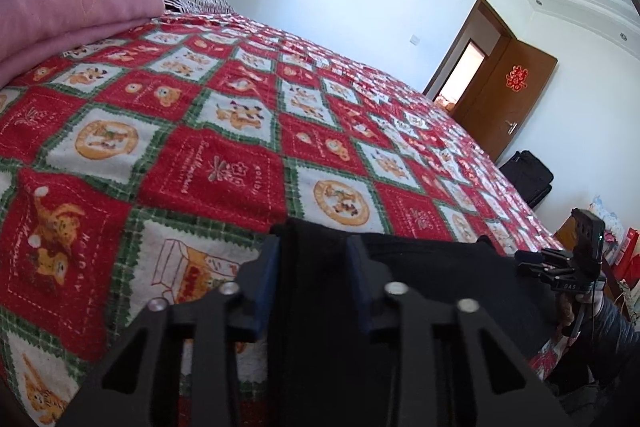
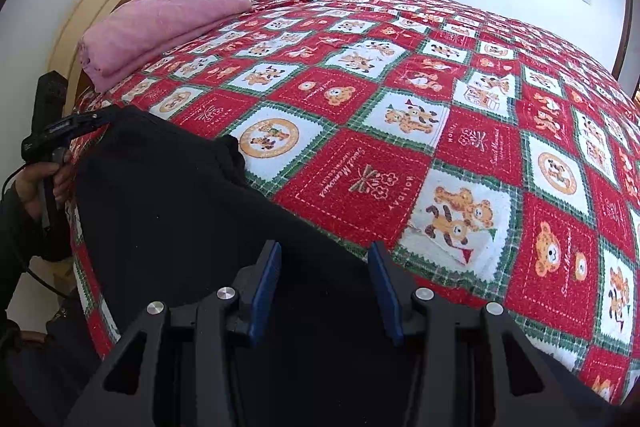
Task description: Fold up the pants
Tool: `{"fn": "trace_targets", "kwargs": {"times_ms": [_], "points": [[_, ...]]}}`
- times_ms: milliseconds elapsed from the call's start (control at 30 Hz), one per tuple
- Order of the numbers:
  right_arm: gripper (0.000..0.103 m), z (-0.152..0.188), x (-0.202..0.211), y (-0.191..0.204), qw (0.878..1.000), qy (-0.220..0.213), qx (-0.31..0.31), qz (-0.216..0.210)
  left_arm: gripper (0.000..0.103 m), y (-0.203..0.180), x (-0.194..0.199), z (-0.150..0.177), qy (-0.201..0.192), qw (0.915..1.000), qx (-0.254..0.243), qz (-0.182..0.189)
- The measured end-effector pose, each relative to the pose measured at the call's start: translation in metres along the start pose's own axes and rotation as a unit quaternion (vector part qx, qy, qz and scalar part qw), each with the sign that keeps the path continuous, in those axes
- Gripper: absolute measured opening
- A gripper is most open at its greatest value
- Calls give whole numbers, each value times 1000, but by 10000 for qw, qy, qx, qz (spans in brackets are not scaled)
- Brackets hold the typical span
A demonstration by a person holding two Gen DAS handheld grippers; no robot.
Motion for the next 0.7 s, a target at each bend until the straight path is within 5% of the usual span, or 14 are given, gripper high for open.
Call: {"fn": "trace_targets", "kwargs": {"times_ms": [67,133,233,467,700], "points": [[46,0,-4,-1,10000,48,28,37,13,0,0,1,26,10000,8,74],[23,2,-10,2,9998,182,67,-92,10,0,4,-1,-25,9999,39,101],[9,-1,-8,10,9996,159,228,-109,9,-1,11,-6,-138,9997,108,196],[4,-15,10,9,9998,-141,133,15,9,-1,8,-15,-265,9992,208,218],[2,-13,-14,-5,9990,90,-57,424,9,12,-4,-8,-240,9989,375,172]]}}
Point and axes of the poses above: each gripper's, at about its wrist camera, not at the fingertips, and x roughly against the way its jaws point, y to its left, z to its underside, the point moved 5 cm from there along -x, roughly the way its jaws point, and after that the axes turned 3 degrees about -y, right-handed, at the moved point
